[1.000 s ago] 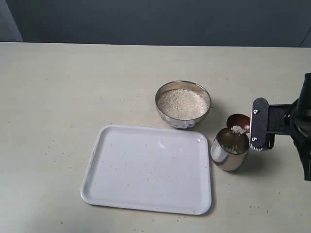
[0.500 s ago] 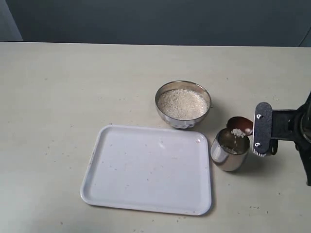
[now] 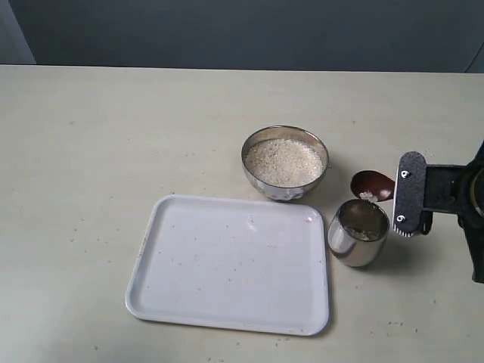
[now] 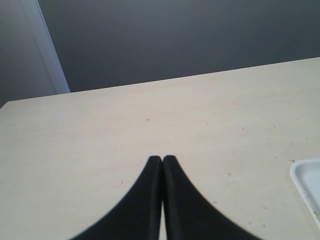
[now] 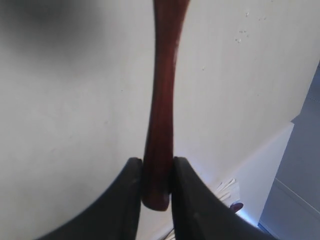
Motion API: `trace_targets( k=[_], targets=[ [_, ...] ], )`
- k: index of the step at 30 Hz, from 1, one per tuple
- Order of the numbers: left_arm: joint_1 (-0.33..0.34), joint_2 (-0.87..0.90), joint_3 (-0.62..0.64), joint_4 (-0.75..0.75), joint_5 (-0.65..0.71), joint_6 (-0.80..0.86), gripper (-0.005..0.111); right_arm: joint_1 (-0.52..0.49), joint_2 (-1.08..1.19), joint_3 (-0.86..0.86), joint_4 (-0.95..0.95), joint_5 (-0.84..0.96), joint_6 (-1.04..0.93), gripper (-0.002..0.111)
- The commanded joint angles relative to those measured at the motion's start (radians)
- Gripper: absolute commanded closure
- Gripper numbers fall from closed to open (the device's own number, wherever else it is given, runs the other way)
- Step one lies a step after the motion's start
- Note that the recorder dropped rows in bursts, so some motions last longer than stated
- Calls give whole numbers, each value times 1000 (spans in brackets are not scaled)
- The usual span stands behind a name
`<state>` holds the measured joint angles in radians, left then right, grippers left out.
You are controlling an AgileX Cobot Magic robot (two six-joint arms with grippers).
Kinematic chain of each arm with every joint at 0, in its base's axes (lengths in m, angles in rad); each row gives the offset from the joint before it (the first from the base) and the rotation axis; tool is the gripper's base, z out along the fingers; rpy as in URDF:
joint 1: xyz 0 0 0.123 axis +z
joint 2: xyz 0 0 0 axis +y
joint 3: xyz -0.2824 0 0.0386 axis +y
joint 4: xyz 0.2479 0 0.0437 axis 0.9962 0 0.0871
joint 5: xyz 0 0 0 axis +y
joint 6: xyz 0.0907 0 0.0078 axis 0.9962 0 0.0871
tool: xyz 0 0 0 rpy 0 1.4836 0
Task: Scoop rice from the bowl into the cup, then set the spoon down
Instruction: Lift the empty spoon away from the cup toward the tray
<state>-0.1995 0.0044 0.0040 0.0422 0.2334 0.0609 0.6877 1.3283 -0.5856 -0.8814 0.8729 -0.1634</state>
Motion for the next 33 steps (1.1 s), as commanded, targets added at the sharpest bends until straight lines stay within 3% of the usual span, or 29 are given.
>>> trace_targets(
  k=[1, 33],
  targets=[
    [-4, -4, -4, 1, -1, -7, 106, 1, -8, 4, -13, -12, 7, 109],
    [-4, -4, -4, 1, -1, -7, 106, 3, -12, 81, -140, -65, 121, 109]
  ],
)
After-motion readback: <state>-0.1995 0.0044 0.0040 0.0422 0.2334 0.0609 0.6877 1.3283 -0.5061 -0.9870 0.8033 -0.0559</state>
